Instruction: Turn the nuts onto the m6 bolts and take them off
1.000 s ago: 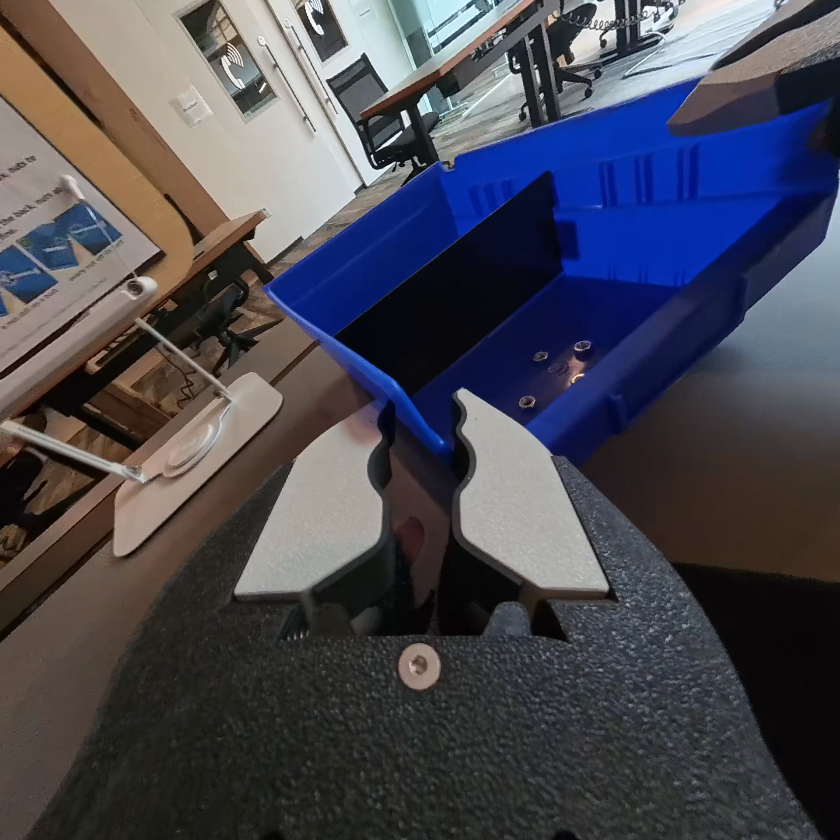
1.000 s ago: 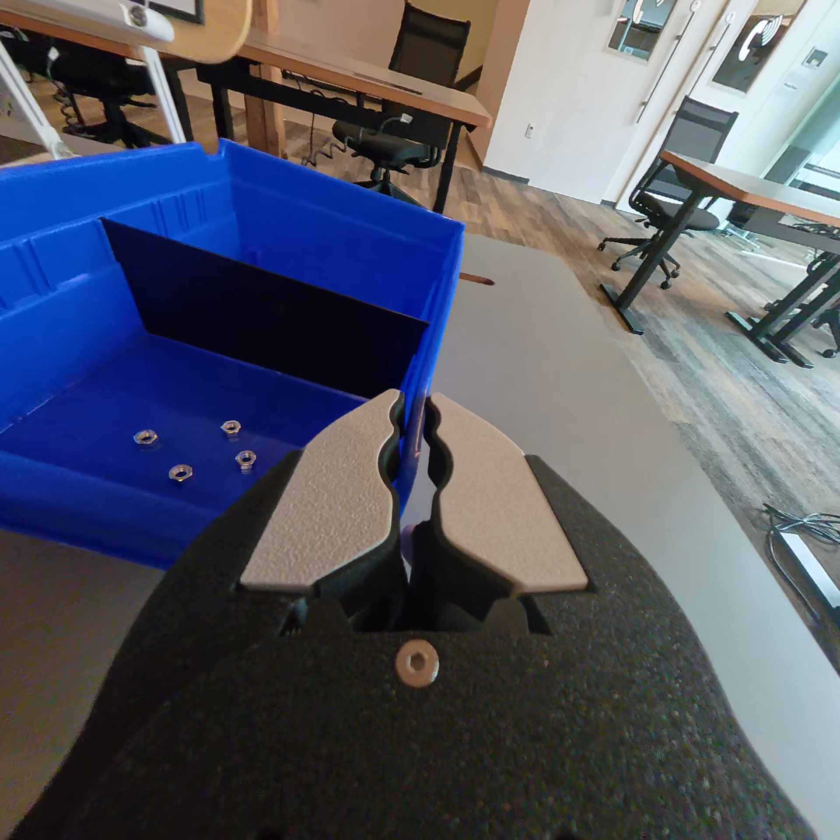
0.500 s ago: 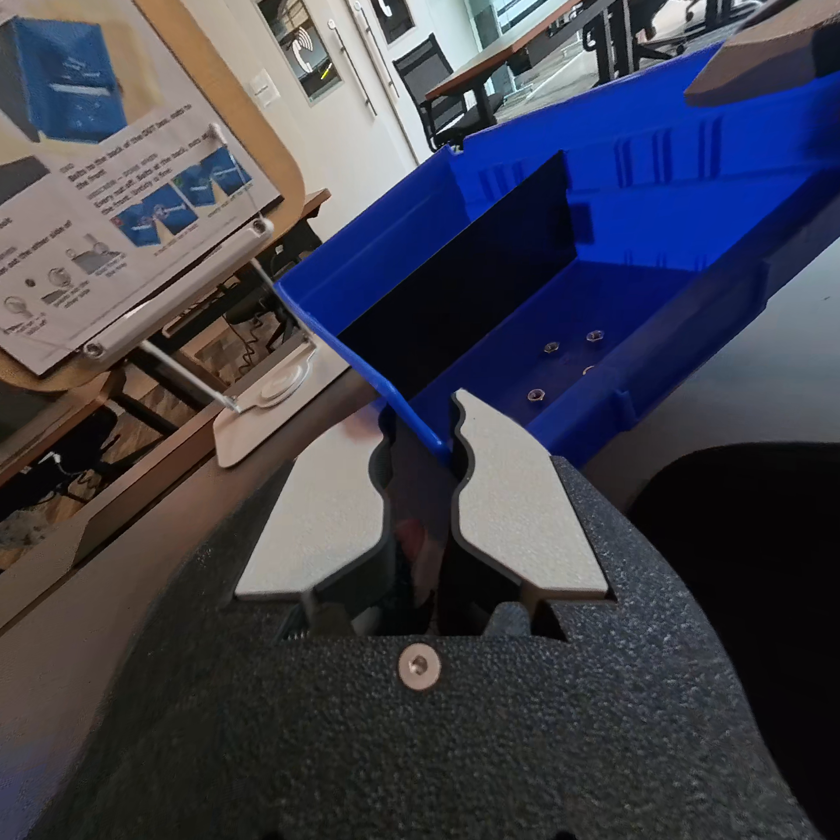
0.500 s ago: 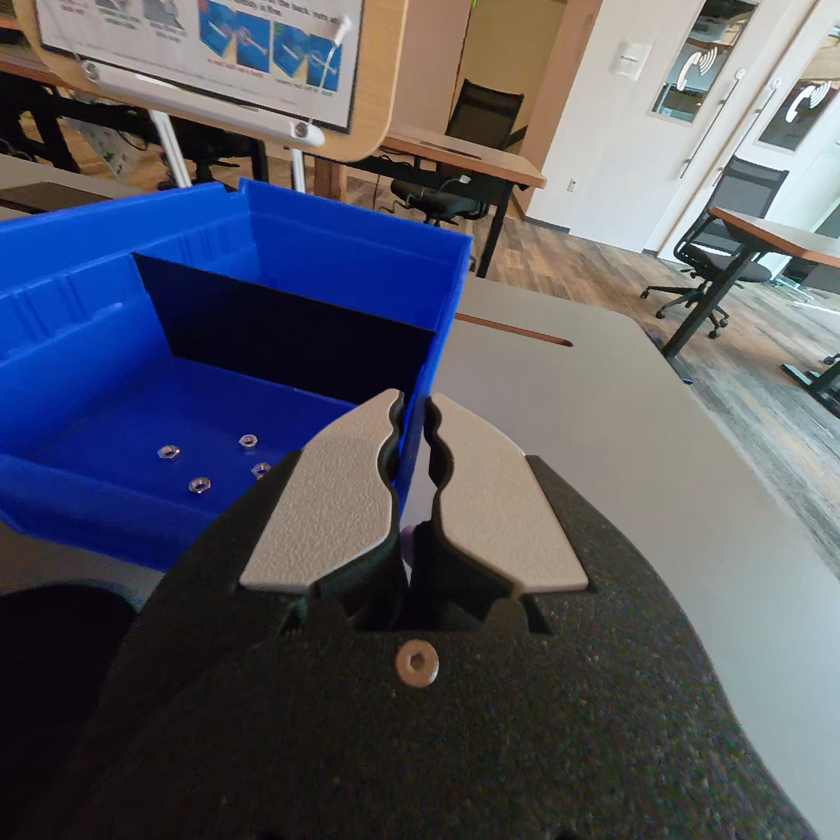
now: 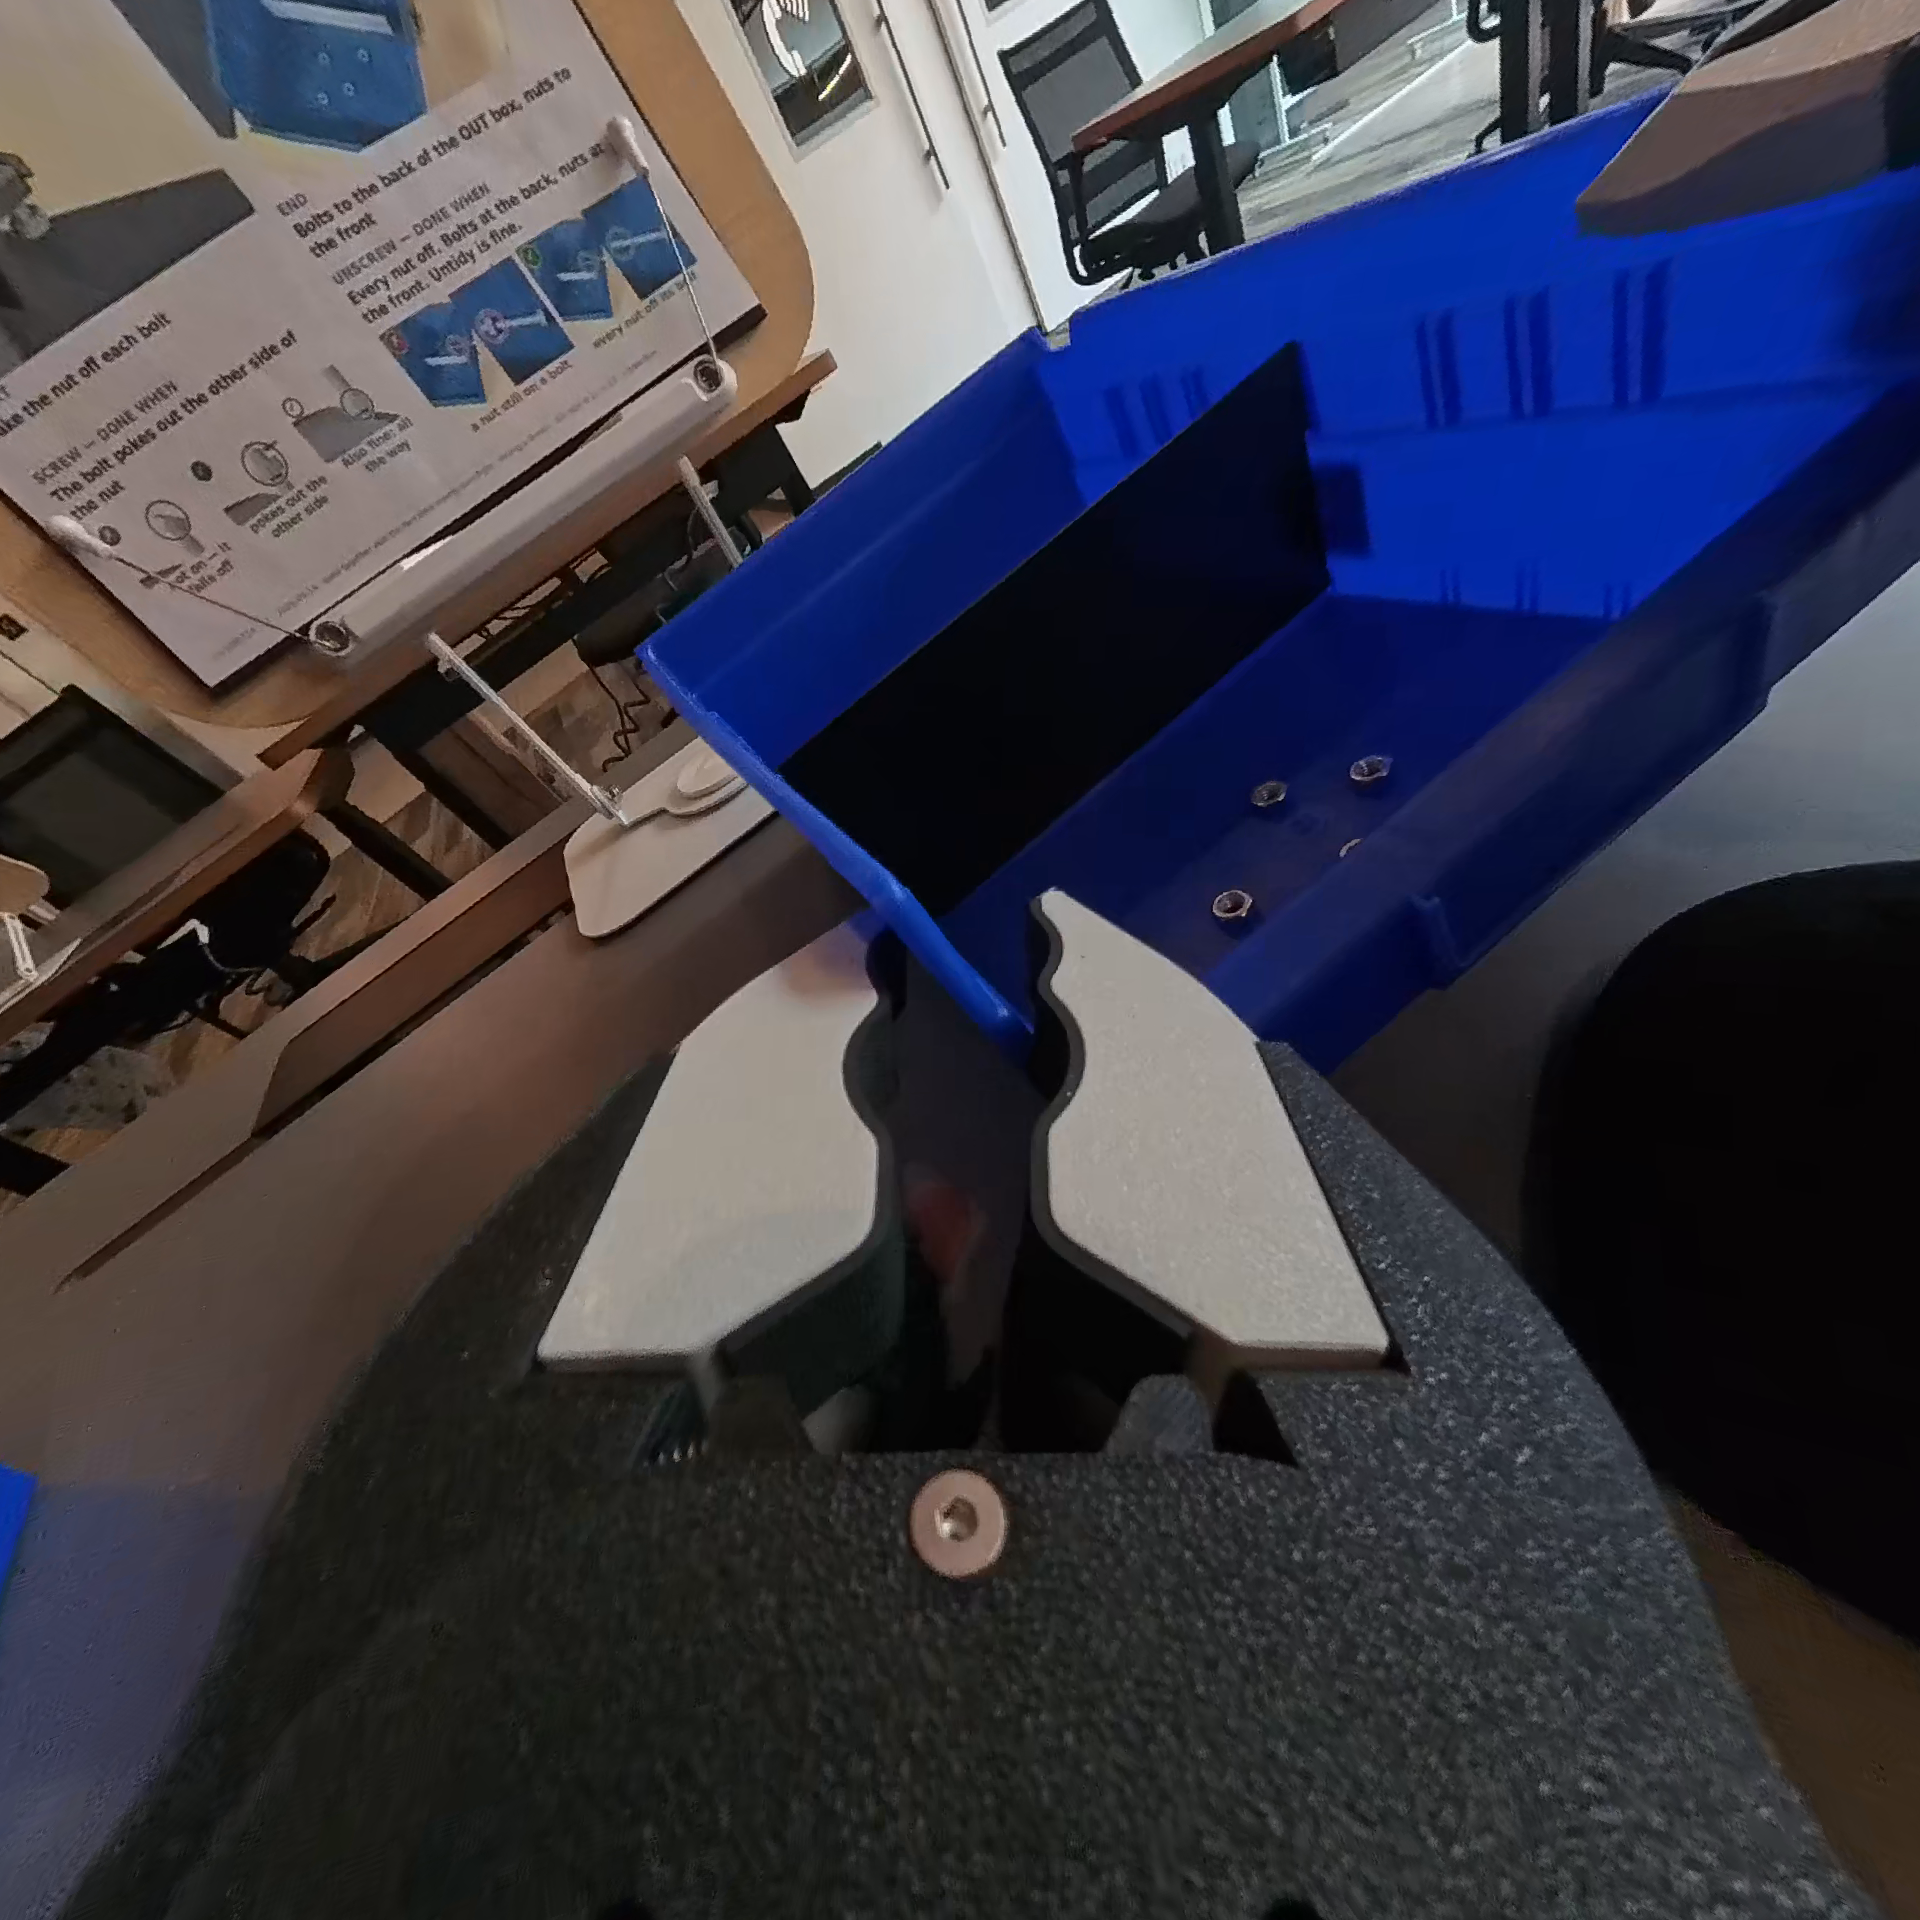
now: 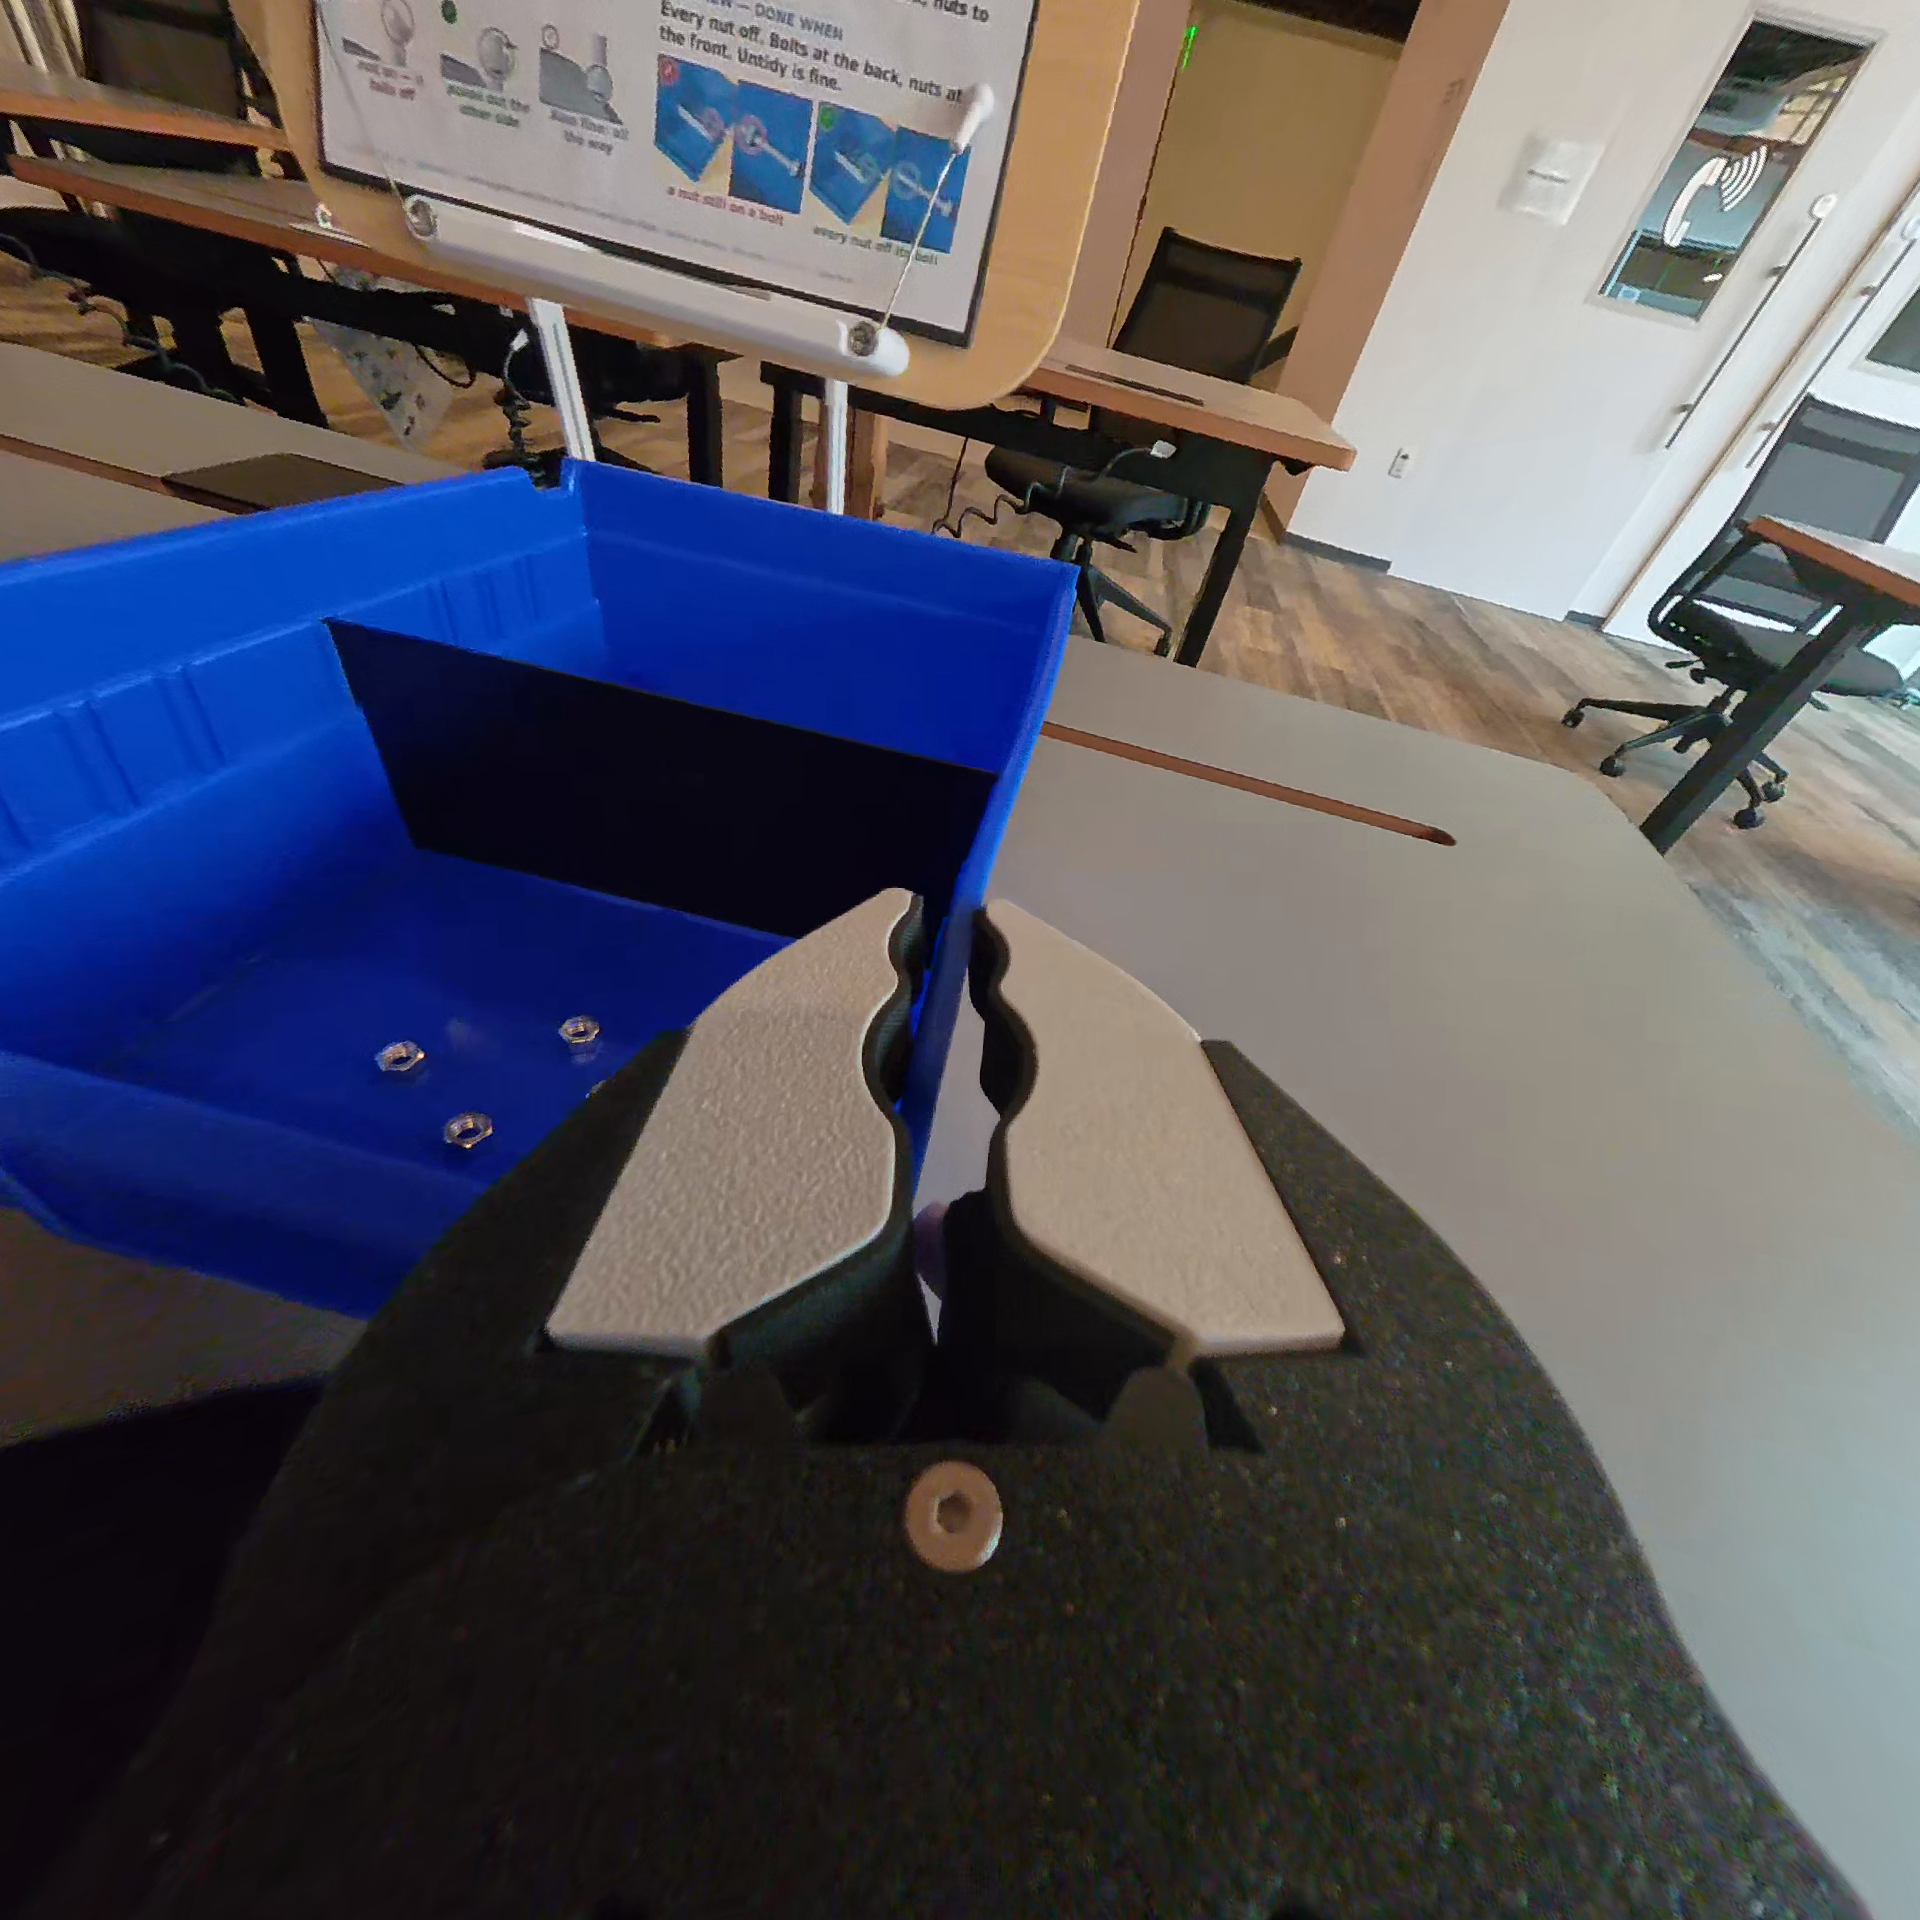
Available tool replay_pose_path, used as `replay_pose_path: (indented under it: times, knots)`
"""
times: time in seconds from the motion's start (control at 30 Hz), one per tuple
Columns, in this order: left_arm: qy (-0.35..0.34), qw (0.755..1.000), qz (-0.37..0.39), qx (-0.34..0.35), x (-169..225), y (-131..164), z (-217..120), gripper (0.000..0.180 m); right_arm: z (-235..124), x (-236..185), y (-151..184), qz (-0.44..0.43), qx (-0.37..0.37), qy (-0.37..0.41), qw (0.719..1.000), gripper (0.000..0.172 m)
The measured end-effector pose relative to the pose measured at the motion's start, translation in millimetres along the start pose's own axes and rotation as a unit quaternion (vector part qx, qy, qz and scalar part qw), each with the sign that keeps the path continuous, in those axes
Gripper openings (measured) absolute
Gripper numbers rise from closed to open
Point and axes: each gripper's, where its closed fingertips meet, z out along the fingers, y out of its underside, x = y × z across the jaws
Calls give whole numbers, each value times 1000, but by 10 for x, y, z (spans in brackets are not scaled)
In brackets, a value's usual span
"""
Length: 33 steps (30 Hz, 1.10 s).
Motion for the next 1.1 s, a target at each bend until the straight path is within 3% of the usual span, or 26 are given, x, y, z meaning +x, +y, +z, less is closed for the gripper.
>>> replay_pose_path:
  times: [0.4, 0.53, 0.67, 0.9, 1.1]
  knots:
    - [8, 1000, -14, 1, 10, 55, 4, 22, 5, -5, 86, 15, -4, 10, 1000, 9]
    - [25, 1000, -17, -1, 39, 116, 9, 30, 7, -12, 182, -1, -18, -1, 1000, 13]
    - [-4, 999, 16, 33, -45, 51, -55, 57, -51, 89, 102, -22, 17, 27, 999, 33]
    - [6, 998, -10, 64, -139, -58, -266, 74, -261, 221, -165, -13, 60, 55, 997, 84]
    - [52, 986, -107, 120, -554, -326, -802, 79, -554, -9, -606, -23, 128, 61, 990, 92]
